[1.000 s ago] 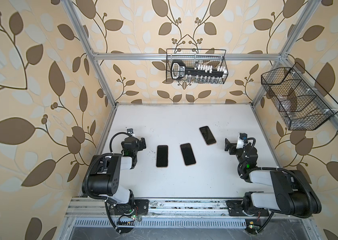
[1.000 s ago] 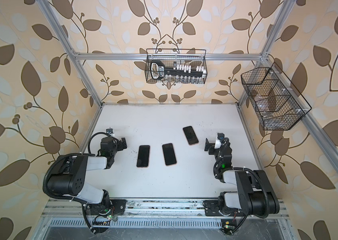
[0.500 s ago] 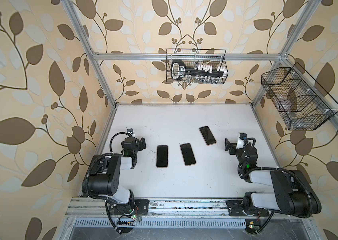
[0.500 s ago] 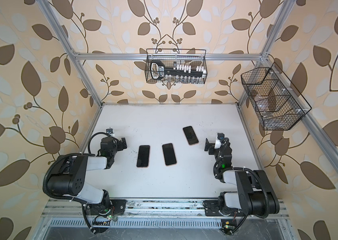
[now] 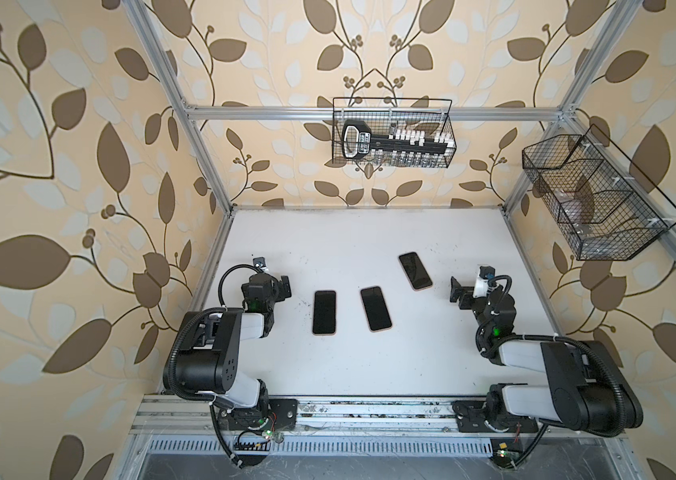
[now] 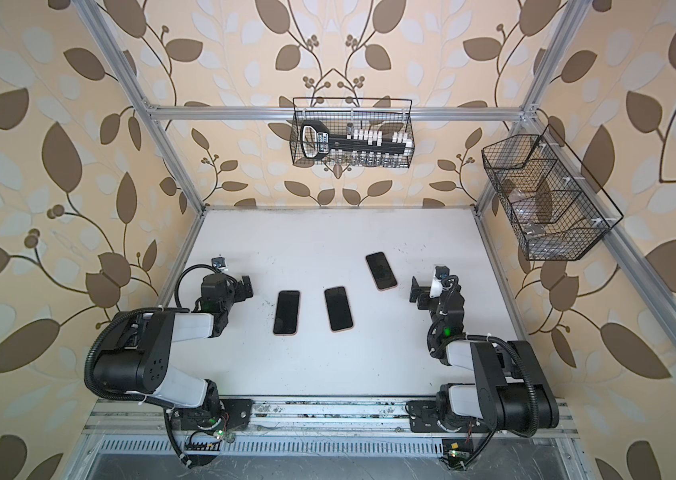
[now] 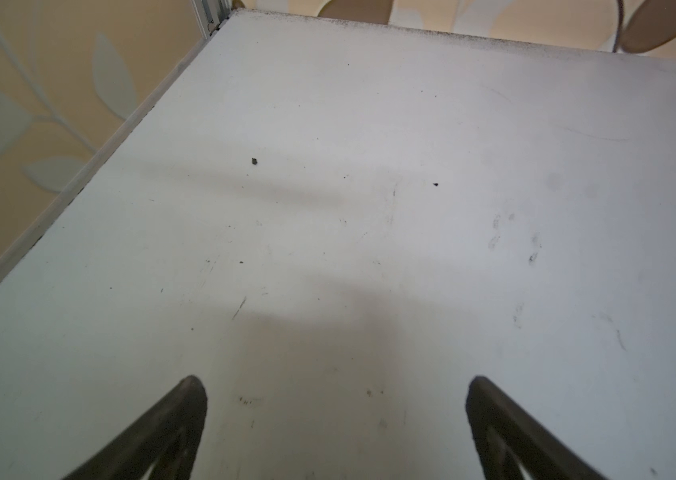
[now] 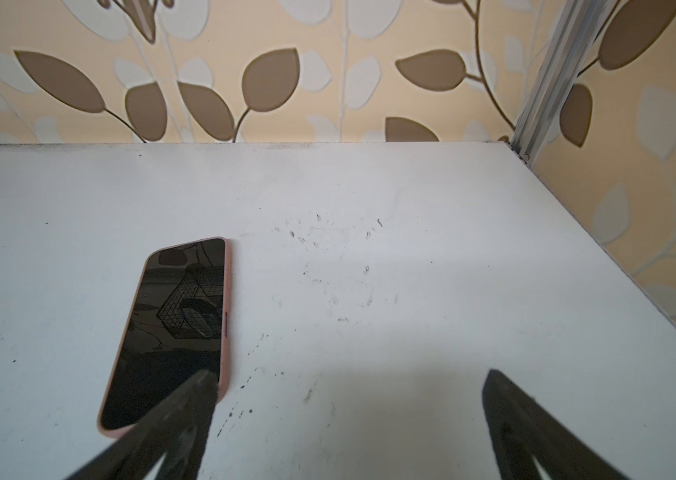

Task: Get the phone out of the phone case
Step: 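Move the right gripper over the farthest pink-cased phone while the left arm rises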

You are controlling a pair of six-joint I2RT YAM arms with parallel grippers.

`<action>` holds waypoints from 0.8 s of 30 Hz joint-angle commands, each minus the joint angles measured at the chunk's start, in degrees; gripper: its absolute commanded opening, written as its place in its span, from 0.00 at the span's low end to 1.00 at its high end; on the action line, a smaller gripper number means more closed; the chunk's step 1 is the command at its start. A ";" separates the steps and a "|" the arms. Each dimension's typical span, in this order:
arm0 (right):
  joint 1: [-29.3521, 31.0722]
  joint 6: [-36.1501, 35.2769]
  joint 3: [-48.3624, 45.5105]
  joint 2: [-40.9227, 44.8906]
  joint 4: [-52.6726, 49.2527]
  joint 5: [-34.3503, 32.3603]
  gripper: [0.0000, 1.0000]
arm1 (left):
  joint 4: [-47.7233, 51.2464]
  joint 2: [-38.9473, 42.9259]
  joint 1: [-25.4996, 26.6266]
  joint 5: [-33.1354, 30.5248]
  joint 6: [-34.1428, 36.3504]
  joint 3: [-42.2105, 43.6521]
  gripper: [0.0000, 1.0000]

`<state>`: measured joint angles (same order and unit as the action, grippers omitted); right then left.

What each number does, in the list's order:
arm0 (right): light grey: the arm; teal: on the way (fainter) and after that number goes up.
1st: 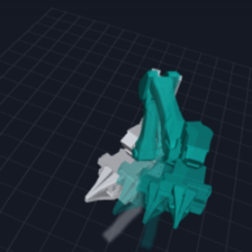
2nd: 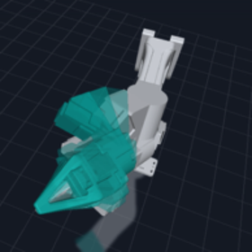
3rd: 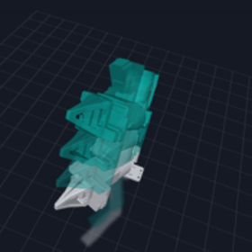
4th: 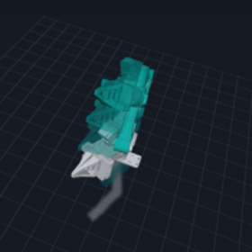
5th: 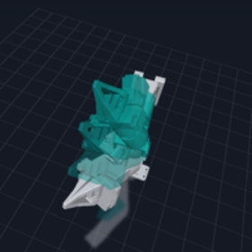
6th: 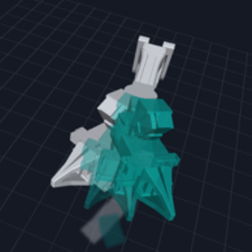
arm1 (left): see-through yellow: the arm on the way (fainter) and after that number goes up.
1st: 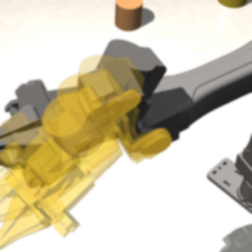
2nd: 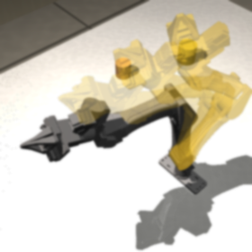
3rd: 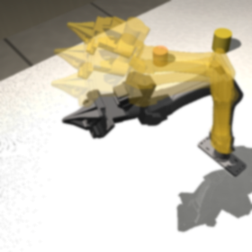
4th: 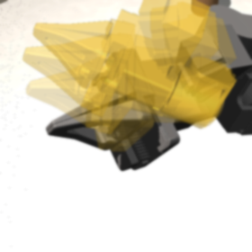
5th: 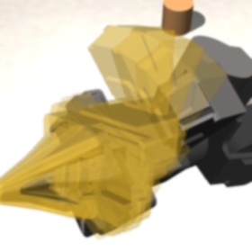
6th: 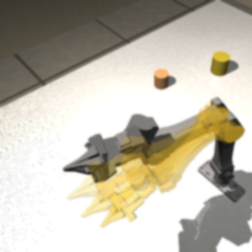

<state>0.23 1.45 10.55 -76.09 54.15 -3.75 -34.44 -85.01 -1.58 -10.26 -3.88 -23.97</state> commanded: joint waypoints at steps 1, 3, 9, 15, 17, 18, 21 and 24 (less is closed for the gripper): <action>-0.37 -0.47 4.08 4.75 -8.55 1.76 1.00 | 10.07 6.71 -0.37 -3.67 -1.21 -6.33 0.99; -1.05 1.65 9.01 8.84 -20.97 2.64 1.00 | 17.19 11.08 -0.44 -4.87 -3.69 -9.08 0.99; -1.04 6.63 20.61 15.31 -45.79 7.66 1.00 | 35.47 24.00 -0.43 1.25 -12.64 -16.24 0.99; 4.24 8.08 30.58 13.40 -59.90 6.99 1.00 | 47.82 27.05 -0.34 10.22 -18.66 -24.61 0.99; 6.38 9.48 32.32 11.54 -61.16 6.40 1.00 | 49.65 25.92 -0.35 13.64 -20.14 -27.02 0.99; 7.73 9.95 33.40 10.15 -62.26 5.48 1.00 | 52.31 24.89 -0.35 15.24 -20.60 -29.10 0.99; 11.55 10.27 37.11 5.43 -65.22 2.51 1.00 | 56.95 22.97 0.12 17.76 -22.07 -32.53 0.99; 14.50 11.14 41.29 -0.88 -67.92 1.82 0.99 | 57.69 24.13 1.34 17.04 -24.65 -31.99 0.99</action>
<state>12.93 11.22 48.36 -73.19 -7.70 0.16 18.50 -62.02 -1.06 4.25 -24.77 -54.28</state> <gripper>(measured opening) 0.995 0.987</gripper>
